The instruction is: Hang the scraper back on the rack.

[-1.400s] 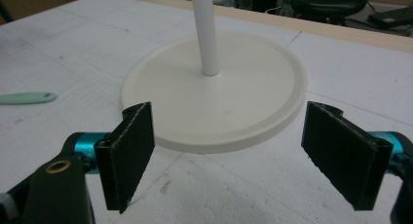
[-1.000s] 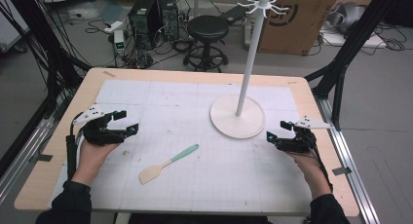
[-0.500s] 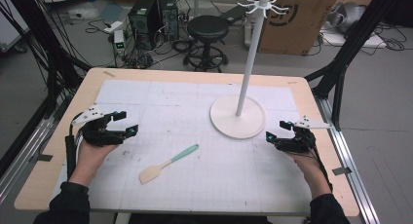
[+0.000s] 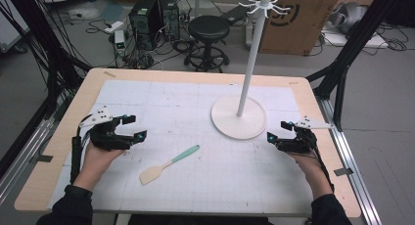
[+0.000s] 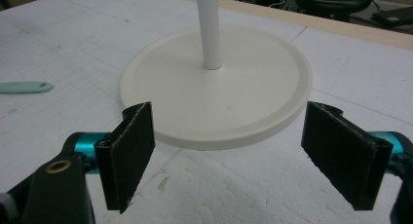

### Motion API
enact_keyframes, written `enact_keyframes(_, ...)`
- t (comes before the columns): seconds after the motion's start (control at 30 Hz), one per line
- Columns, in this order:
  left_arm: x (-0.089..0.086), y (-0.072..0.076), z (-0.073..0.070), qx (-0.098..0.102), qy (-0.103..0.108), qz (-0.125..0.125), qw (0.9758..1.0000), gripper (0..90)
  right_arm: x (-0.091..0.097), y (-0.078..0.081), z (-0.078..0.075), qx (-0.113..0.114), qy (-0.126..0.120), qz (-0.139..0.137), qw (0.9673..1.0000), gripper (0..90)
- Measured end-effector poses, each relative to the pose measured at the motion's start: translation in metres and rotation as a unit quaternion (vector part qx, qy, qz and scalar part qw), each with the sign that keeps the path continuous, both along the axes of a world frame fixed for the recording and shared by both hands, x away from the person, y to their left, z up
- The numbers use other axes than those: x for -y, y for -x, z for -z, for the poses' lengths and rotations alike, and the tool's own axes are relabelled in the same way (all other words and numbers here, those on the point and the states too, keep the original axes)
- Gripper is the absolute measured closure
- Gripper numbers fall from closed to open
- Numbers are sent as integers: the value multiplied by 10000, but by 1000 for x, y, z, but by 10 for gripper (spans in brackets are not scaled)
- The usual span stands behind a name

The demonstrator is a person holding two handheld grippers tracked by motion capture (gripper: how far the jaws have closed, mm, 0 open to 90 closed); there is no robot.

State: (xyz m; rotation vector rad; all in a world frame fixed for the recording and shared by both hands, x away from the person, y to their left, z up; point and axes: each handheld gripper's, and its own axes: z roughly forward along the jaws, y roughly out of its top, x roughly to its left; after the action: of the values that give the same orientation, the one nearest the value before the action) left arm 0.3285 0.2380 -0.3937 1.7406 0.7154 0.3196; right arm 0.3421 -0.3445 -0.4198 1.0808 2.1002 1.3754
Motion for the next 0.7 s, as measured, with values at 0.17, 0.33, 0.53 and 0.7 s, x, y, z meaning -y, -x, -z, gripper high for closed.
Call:
enact_keyframes(0.17,19,2,6,-104,-117,298,9994,197,0,0,0,-5,18,0,10000,191)
enact_keyframes(0.33,40,11,13,-311,-453,700,9960,213,-1,0,0,-19,16,0,10000,191)
enact_keyframes(0.53,58,23,26,-364,-735,932,9923,236,-2,0,1,-47,66,-31,10000,191)
enact_keyframes(0.7,65,25,41,-481,-1120,775,9895,266,-2,0,1,-28,101,-37,9999,192)
